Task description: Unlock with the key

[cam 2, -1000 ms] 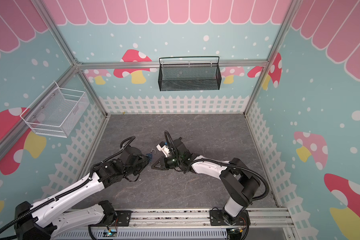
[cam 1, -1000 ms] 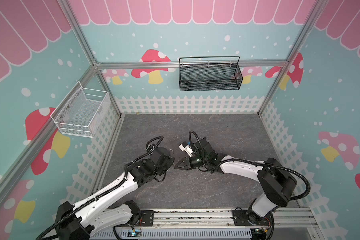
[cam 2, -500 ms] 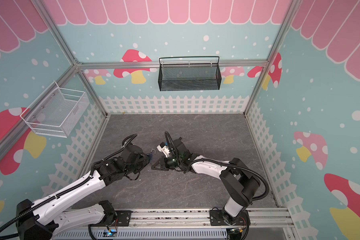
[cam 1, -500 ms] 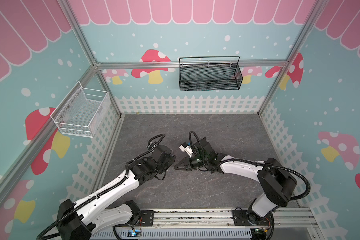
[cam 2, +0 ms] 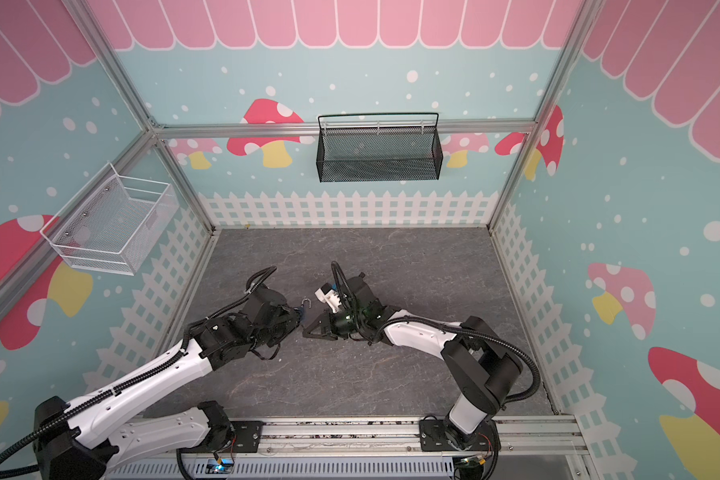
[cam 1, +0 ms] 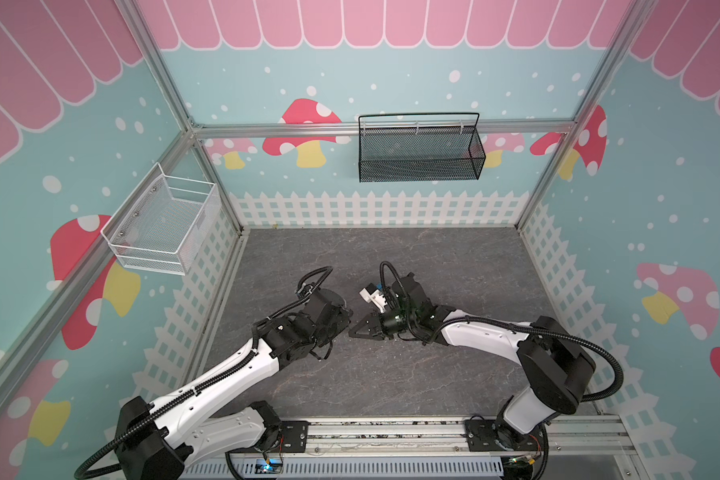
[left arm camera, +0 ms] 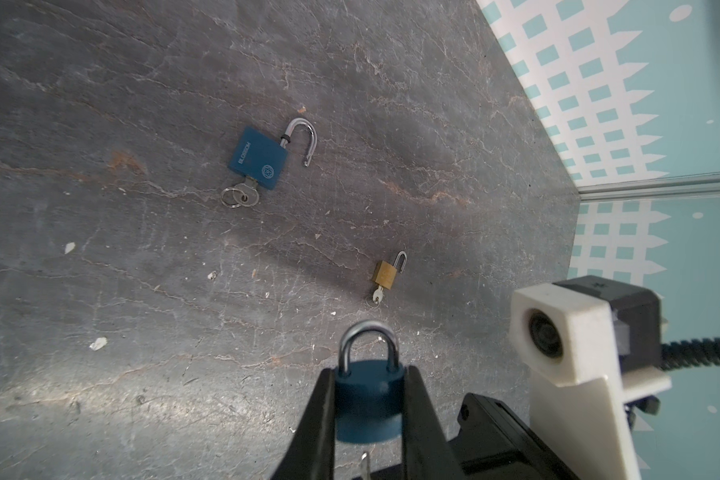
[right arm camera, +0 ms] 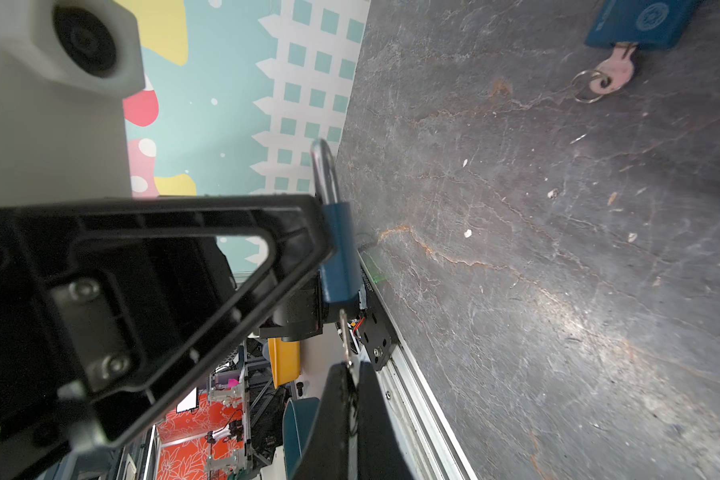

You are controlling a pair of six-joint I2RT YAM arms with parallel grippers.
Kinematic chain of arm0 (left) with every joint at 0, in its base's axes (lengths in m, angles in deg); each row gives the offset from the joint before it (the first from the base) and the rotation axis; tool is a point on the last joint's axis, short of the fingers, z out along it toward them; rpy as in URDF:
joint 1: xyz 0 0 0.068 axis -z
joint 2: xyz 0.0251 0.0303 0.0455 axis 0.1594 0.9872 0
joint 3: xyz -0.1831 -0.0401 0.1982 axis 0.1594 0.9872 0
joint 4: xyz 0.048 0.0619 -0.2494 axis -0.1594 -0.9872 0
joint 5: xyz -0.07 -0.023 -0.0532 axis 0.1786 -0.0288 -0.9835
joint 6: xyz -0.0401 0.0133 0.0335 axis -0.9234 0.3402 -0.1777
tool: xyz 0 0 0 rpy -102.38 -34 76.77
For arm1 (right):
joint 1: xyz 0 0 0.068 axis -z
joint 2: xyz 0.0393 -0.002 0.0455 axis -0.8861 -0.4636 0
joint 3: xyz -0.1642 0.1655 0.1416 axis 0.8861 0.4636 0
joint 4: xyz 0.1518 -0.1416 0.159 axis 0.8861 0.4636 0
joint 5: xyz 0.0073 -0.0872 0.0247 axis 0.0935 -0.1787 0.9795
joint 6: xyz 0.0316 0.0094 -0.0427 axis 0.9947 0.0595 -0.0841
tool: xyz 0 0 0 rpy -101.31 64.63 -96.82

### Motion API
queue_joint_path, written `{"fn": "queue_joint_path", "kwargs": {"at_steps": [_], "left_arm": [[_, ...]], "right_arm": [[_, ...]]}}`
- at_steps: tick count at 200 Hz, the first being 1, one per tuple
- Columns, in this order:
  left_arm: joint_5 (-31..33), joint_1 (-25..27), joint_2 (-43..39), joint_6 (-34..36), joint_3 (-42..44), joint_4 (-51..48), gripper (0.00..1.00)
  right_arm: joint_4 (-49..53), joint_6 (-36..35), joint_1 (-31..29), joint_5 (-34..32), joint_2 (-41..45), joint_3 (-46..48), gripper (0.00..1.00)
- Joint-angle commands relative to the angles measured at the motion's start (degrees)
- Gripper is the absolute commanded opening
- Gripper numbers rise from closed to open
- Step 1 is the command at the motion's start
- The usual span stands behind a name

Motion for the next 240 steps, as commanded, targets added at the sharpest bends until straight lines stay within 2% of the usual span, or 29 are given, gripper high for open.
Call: {"fn": "queue_joint_path", "kwargs": {"at_steps": [1, 90, 185, 240], "left_arm": [[-0.09, -0.25, 0.12, 0.8, -1.64, -0.97, 0.0], [-2.05, -0.25, 0.47, 0.34, -2.08, -0.34, 0.0], [-4.39, 0.32, 0.55, -0.77, -1.67, -0.97, 0.0], [-6.54, 1.93, 2.33, -1.66, -2.74, -1.23, 0.0]], "right_arm": [[0.56, 0.45, 0.28, -1.08, 1.83, -1.67, 0.0], [3.23, -2.24, 0.23, -4.26, 1.3, -3.08, 0.0], [9.98, -7.99, -0.05, -14.89, 4.45, -6.66, 0.0], [11.61, -11.25, -1.88, -15.63, 1.63, -10.15, 0.0]]}}
